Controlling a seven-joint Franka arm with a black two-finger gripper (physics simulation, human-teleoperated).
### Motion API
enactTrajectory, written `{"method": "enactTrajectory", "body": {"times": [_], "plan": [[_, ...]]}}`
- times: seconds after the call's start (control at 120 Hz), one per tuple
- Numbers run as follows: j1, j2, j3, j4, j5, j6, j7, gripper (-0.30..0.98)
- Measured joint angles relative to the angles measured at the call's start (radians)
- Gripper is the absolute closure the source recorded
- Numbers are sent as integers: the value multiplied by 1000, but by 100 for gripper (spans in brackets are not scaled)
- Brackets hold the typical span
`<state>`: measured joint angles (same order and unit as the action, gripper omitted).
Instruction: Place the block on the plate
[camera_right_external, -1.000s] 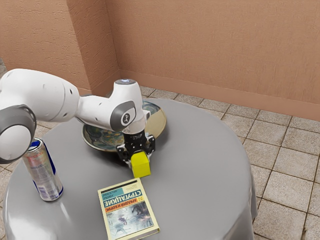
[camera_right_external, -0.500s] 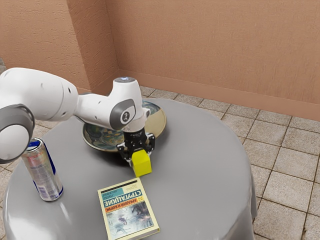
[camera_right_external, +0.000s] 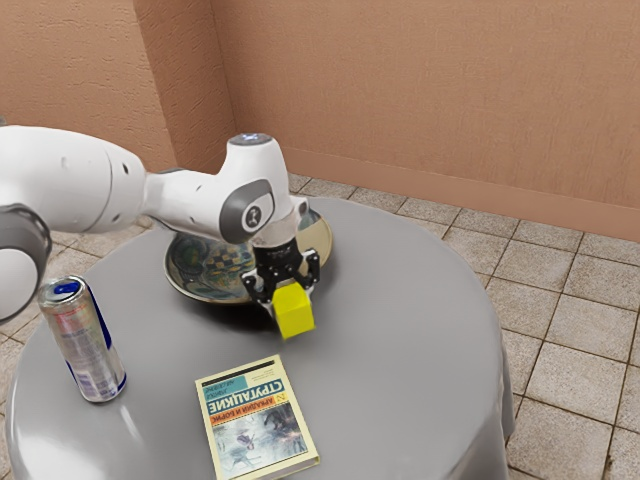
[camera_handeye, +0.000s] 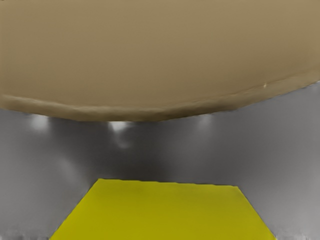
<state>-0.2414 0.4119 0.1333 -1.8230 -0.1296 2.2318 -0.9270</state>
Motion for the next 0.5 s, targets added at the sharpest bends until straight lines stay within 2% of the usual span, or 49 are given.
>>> {"method": "enactTrajectory", "body": {"times": [0.5], "plan": [[-1,-132,2,4,-8,-31,-3,31]]}}
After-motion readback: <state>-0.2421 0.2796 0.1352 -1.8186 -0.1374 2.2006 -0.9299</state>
